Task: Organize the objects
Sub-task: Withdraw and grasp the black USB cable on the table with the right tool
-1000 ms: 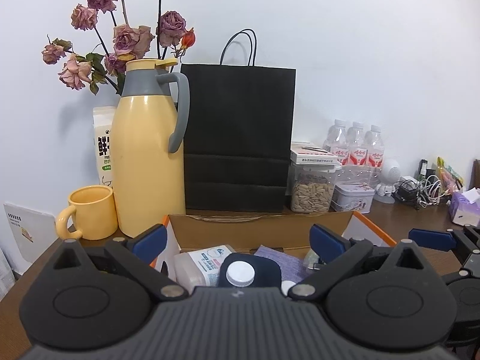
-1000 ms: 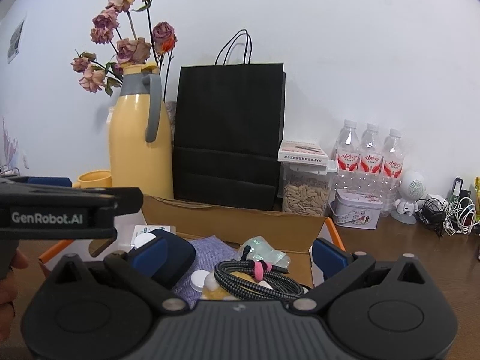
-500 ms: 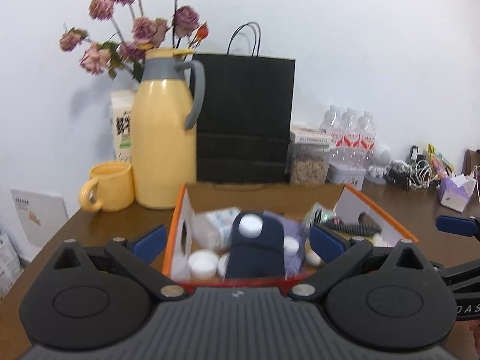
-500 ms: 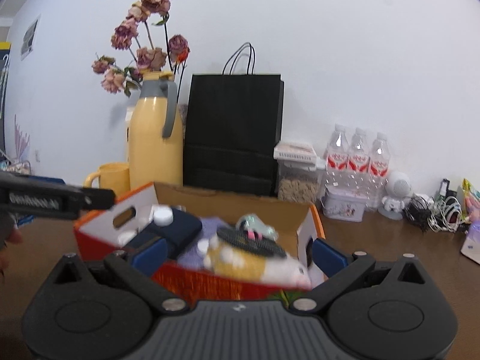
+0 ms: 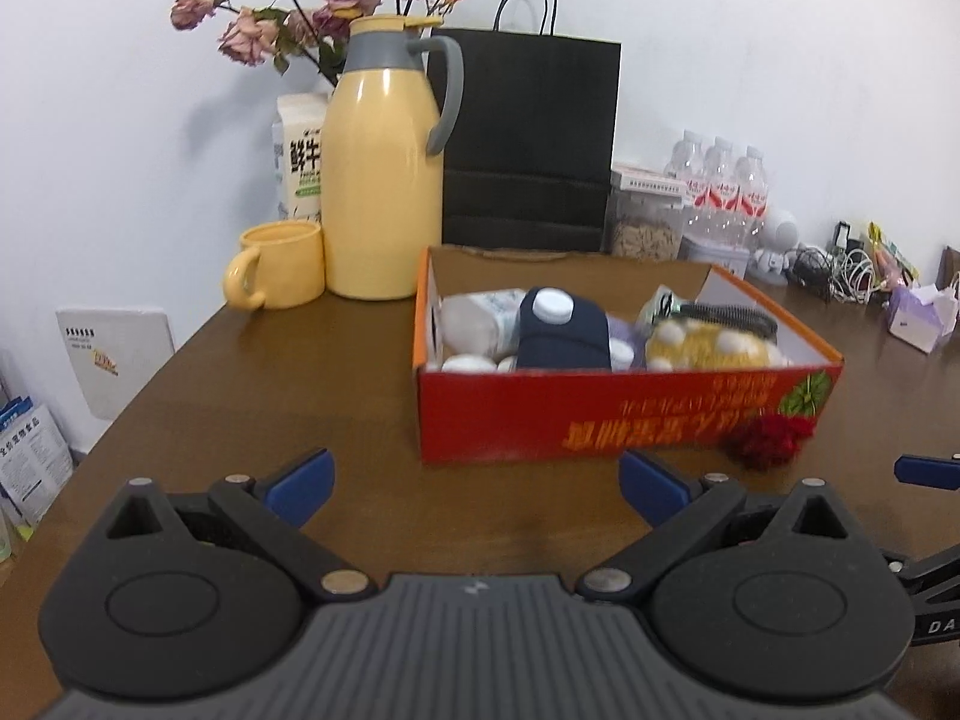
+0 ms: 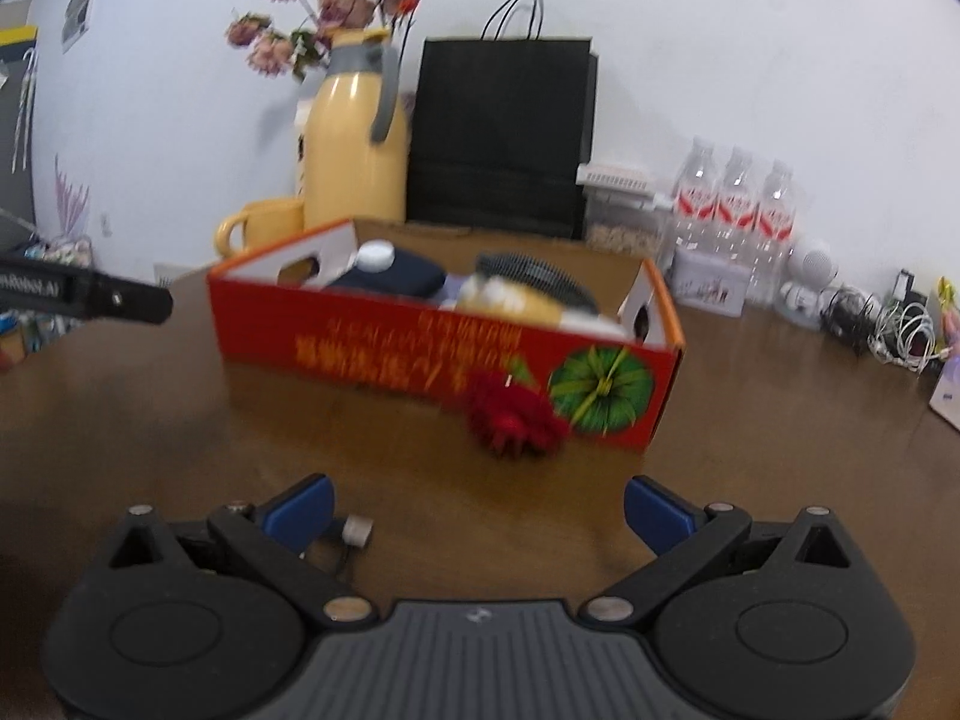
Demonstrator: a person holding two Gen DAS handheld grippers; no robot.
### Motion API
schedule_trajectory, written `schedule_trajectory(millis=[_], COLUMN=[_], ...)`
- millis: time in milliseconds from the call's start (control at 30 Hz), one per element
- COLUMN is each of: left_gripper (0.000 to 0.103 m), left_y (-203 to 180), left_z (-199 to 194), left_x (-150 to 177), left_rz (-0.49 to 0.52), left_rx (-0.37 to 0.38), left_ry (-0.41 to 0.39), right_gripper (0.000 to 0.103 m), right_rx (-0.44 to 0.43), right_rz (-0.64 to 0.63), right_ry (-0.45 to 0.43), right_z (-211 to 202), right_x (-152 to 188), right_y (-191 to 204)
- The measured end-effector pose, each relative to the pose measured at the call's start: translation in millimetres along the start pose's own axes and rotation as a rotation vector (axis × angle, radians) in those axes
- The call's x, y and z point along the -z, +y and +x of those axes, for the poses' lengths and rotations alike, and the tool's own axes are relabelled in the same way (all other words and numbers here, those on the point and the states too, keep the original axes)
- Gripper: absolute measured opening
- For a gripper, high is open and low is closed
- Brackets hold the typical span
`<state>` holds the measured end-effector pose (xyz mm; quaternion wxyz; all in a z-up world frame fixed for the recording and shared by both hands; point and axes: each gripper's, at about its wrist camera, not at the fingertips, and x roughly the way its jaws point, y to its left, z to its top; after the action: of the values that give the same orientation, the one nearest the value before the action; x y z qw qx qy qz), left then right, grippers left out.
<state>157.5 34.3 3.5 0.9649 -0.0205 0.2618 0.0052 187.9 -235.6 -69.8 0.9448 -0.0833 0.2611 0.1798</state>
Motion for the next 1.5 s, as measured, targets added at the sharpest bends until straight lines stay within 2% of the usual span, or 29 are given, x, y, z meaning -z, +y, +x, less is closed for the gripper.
schedule_trajectory(millis=[167, 233, 300, 367, 400, 433, 633, 667, 733, 767, 1067, 1200, 1500], left_gripper=[0.103, 0.103, 0.103, 0.103, 0.103, 0.103, 0.103, 0.103, 0.103, 0.103, 0.103, 0.103, 0.103], left_y=[3.6, 4.5, 5.5, 6.1, 6.5, 6.9, 11.8, 12.8, 14.6, 15.6, 16.9, 14.3, -10.0], left_z=[-8.6, -10.2, -11.4, -11.6, -11.9, -12.5, -16.0, -16.4, -16.5, -16.8, -14.2, -13.1, -5.0], left_x=[12.1, 15.8, 19.3, 21.8, 22.7, 24.2, 27.0, 27.4, 28.3, 28.8, 30.5, 31.0, 34.5], left_rz=[0.005, 0.000, -0.004, -0.010, -0.012, -0.014, -0.027, -0.030, -0.037, -0.040, -0.048, -0.042, -0.007], left_rx=[0.004, 0.003, 0.002, 0.000, 0.001, 0.002, -0.004, -0.006, -0.011, -0.012, -0.016, -0.012, 0.042], left_ry=[0.019, 0.027, 0.034, 0.042, 0.045, 0.046, 0.045, 0.046, 0.049, 0.051, 0.061, 0.065, 0.088], right_gripper=[0.101, 0.095, 0.092, 0.082, 0.073, 0.070, 0.062, 0.057, 0.029, 0.024, 0.025, 0.025, 0.025], right_rx=[-0.016, -0.025, -0.027, -0.026, -0.030, -0.047, -0.170, -0.187, -0.216, -0.221, -0.228, -0.227, -0.142], right_rz=[-0.024, -0.033, -0.052, -0.076, -0.086, -0.095, -0.128, -0.133, -0.138, -0.141, -0.127, -0.080, 0.030], right_ry=[0.031, 0.037, 0.054, 0.072, 0.081, 0.093, 0.098, 0.097, 0.095, 0.092, 0.055, 0.012, -0.091], right_z=[1.6, 3.0, 7.1, 12.8, 15.8, 19.9, 29.9, 30.8, 31.0, 30.6, 22.9, 18.4, 6.8], right_x=[8.0, 7.6, 6.8, 5.5, 4.7, 4.0, -3.1, -3.9, -5.1, -4.8, 0.1, -1.3, -1.6], right_y=[7.8, 11.2, 16.0, 20.1, 22.1, 23.3, 26.4, 26.8, 29.1, 31.3, 34.7, 29.3, 11.5])
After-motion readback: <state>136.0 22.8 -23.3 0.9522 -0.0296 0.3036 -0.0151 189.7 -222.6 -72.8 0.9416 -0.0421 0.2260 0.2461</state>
